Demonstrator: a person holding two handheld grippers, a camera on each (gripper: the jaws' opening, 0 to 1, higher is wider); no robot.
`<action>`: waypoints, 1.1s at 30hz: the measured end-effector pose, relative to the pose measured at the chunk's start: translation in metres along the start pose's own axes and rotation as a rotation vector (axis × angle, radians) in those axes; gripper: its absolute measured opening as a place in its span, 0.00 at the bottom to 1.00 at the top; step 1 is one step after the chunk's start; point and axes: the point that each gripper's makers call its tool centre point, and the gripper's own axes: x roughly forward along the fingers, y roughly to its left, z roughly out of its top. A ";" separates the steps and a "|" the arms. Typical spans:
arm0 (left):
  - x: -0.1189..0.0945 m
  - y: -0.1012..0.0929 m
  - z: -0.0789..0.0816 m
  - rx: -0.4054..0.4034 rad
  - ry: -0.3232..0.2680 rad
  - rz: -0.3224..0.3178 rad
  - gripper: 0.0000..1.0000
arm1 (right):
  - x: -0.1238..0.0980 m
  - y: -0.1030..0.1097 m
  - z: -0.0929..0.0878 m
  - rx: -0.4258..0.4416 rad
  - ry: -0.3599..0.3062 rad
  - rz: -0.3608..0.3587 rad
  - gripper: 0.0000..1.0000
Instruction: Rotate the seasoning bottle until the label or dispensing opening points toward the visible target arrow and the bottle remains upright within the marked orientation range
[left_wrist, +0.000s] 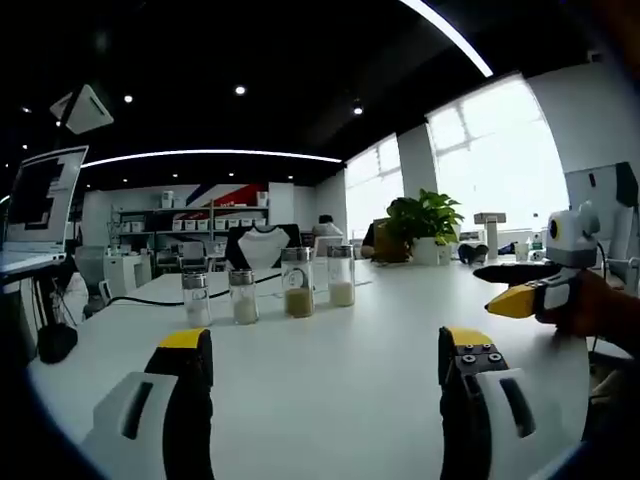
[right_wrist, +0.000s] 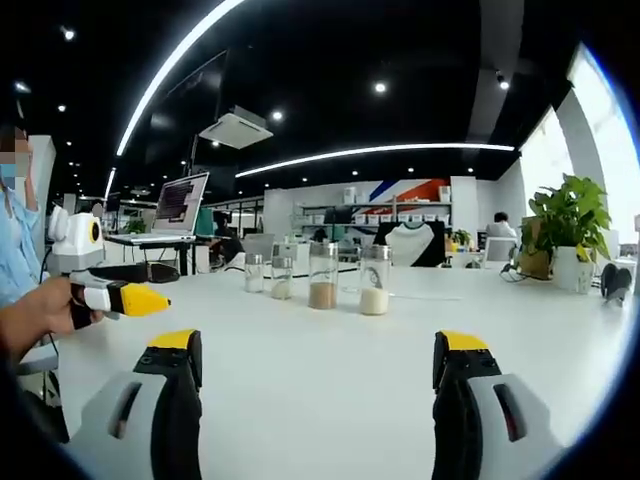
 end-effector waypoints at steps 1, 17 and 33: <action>0.000 -0.001 -0.001 0.001 0.001 -0.001 0.99 | -0.001 0.000 0.000 0.000 -0.002 0.000 0.98; 0.000 0.002 -0.007 0.002 0.016 0.005 0.98 | 0.001 0.006 -0.002 -0.011 0.012 0.017 0.97; 0.001 0.037 -0.004 -0.020 0.012 0.089 0.95 | -0.001 0.015 0.010 -0.021 -0.013 0.066 0.99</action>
